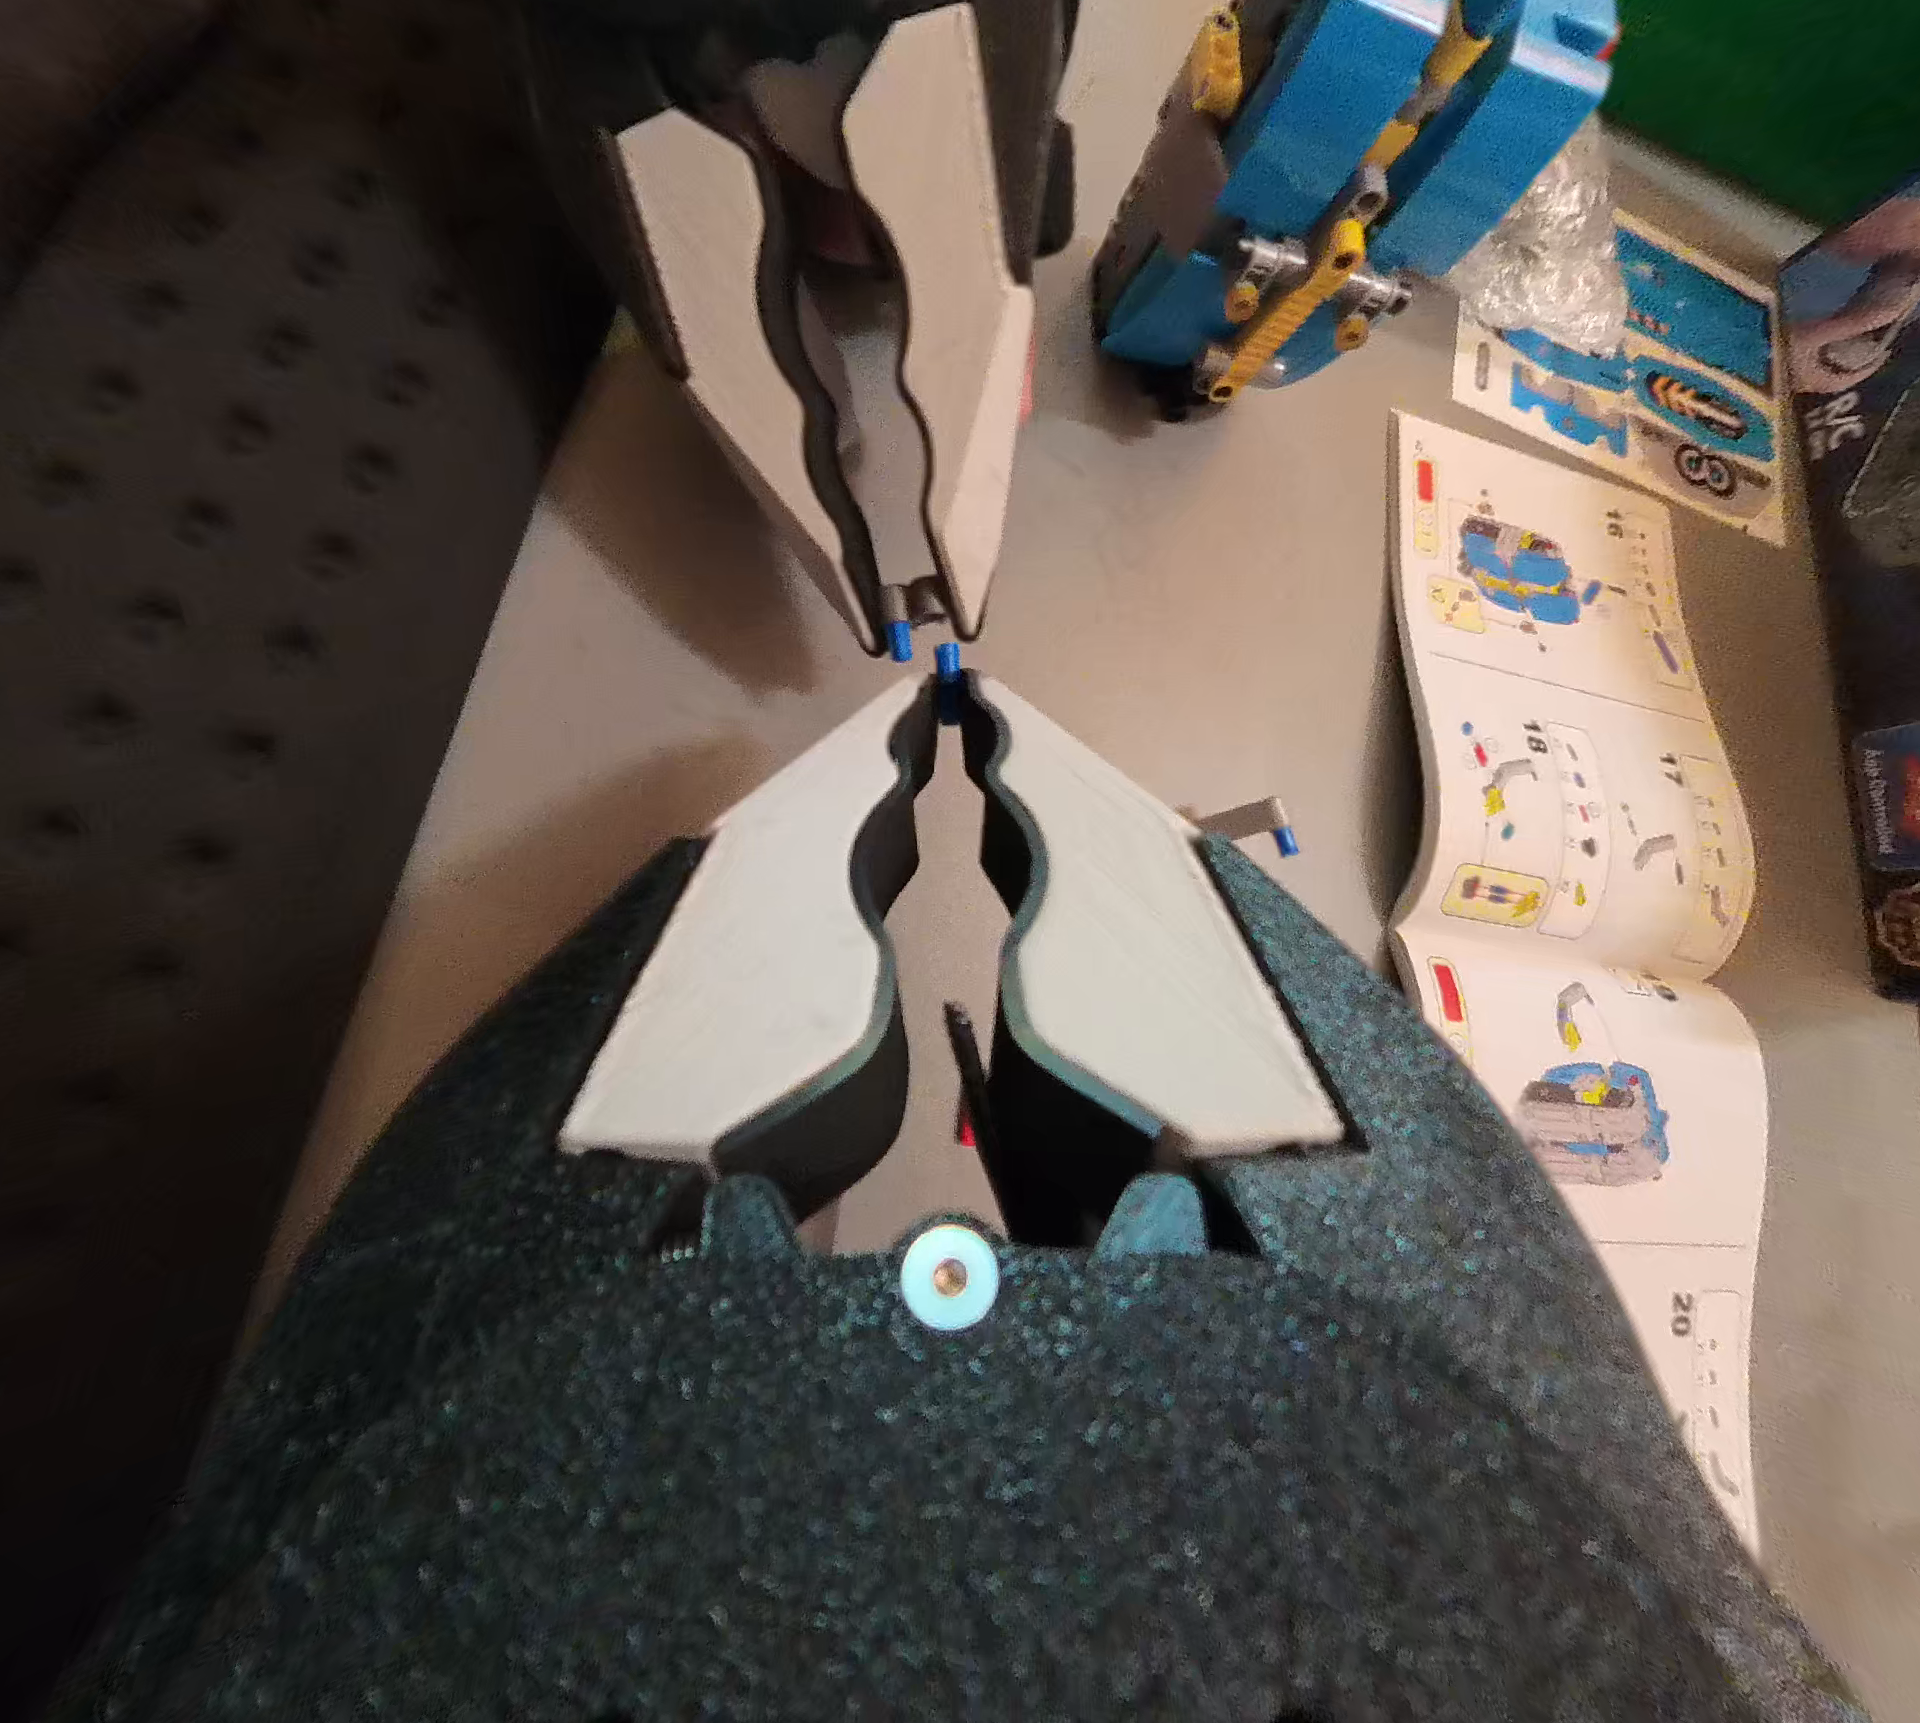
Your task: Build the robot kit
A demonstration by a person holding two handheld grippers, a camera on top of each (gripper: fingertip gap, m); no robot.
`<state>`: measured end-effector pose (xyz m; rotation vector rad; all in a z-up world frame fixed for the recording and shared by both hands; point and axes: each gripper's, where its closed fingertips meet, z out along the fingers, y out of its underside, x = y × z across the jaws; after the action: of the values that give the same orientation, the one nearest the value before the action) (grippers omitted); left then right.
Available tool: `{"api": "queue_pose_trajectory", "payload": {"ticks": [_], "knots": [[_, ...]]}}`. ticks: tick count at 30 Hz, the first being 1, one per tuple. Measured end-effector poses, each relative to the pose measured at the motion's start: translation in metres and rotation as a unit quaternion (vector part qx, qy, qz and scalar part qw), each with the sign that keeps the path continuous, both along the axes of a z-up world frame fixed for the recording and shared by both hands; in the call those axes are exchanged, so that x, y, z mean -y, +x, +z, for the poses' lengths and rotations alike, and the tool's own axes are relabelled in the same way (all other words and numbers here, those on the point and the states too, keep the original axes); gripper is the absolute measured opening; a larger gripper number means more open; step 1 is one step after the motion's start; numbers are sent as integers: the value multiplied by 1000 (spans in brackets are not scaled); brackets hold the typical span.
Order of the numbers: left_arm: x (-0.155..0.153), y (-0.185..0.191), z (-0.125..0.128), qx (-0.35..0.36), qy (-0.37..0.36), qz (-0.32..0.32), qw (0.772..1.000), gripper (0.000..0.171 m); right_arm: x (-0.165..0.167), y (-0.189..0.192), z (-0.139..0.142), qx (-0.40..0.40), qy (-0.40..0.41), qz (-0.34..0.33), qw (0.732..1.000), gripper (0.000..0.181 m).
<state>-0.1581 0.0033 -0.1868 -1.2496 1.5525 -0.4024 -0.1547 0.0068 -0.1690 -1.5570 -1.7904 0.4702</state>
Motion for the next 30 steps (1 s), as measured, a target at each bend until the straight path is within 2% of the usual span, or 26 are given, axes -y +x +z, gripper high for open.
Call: {"api": "queue_pose_trajectory", "payload": {"ticks": [4,12,16,21,26,30], "knots": [[3,1,3,8,2,-6,1000,15,6,-4,-9,8,-22,-17,1000,3],[7,3,-1,-12,78,-16,997,15,9,-9,-13,-40,-116,-14,992,3],[8,3,-7,-45,140,-15,989,14,12,-8,-21,-30,-164,-22,986,3],[6,2,-23,-91,160,-14,983,15,12,-9,-37,-9,-172,-27,985,3],[4,2,-24,-100,176,-10,979,15,10,-10,-38,-39,-247,-36,968,3],[7,2,-35,-122,169,-23,978,15,12,-10,-50,-3,-193,-12,981,5]]}}
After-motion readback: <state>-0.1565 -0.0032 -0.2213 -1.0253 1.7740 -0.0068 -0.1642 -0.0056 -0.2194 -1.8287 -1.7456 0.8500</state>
